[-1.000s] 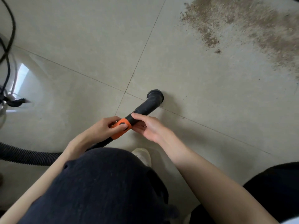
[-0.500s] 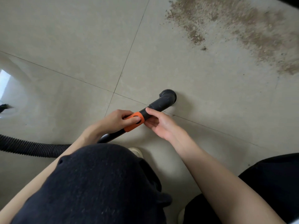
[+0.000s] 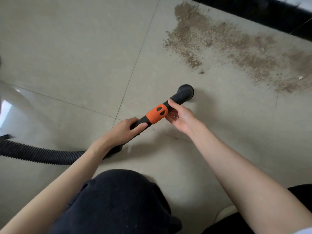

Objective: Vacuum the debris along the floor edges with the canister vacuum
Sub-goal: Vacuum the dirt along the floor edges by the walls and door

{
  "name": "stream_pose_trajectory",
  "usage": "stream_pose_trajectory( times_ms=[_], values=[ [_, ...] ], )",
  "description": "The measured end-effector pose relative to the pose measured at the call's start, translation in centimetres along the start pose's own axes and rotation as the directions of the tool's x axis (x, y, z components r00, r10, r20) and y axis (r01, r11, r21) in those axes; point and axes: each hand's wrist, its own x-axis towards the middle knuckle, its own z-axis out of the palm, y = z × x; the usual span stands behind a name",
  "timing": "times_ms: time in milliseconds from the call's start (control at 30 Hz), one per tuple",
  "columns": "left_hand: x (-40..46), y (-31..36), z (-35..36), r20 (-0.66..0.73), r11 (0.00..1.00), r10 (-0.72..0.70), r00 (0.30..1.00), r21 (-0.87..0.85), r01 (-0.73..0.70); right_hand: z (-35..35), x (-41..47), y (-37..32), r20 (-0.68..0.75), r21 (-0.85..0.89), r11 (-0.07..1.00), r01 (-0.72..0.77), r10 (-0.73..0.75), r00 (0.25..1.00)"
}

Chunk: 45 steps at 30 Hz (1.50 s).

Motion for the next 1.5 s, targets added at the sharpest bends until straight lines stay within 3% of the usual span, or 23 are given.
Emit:
stream_pose_trajectory(
  times_ms=[67, 267, 433, 600, 800, 967, 1167, 1367, 1500],
  values=[
    [0.0, 0.3, -0.5, -0.013, 0.996, 0.007, 1.0, -0.087, -0.008, 1.2, 0.4, -1.7, -0.013, -0.034, 0.997, 0.067, -0.067, 0.998],
    [3.9, 4.5, -3.5, -0.257, 0.927, -0.013, 0.966, -0.366, -0.085, 5.6, -0.4, -3.7, 0.12, -0.276, 0.936, 0.219, -0.192, 0.974],
    [7.5, 8.6, -6.9, -0.323, 0.777, -0.083, 0.943, -0.614, -0.141, 7.4, -2.1, -3.4, 0.227, -0.53, 0.82, 0.214, -0.106, 0.968],
    [9.7, 13.1, -9.0, -0.354, 0.619, -0.129, 0.926, -0.758, -0.204, 8.2, -3.7, -6.8, 0.392, -0.625, 0.733, 0.268, -0.002, 0.92],
    [12.9, 16.6, -7.9, -0.267, 0.489, -0.183, 0.946, -0.86, -0.148, 6.5, -3.1, -9.6, 0.412, -0.715, 0.501, 0.488, -0.261, 0.873],
    [13.5, 17.3, -6.3, -0.08, 0.29, -0.283, 0.956, -0.957, 0.005, 4.0, -1.7, -10.8, 0.429, -0.837, 0.273, 0.475, -0.211, 0.878],
    [13.0, 15.2, -3.8, -0.118, 0.356, -0.448, 0.886, -0.933, 0.056, 0.4, 0.0, -10.3, 0.531, -0.842, 0.092, 0.532, -0.032, 0.847],
    [12.7, 15.6, -1.3, -0.215, 0.423, -0.485, 0.848, -0.906, 0.013, -1.4, 0.3, -9.5, 0.593, -0.785, 0.189, 0.59, -0.048, 0.804],
    [12.7, 16.6, 0.2, -0.223, 0.398, -0.49, 0.843, -0.917, -0.012, -3.0, 0.1, -10.3, 0.627, -0.767, 0.099, 0.634, -0.1, 0.773]
  ],
)
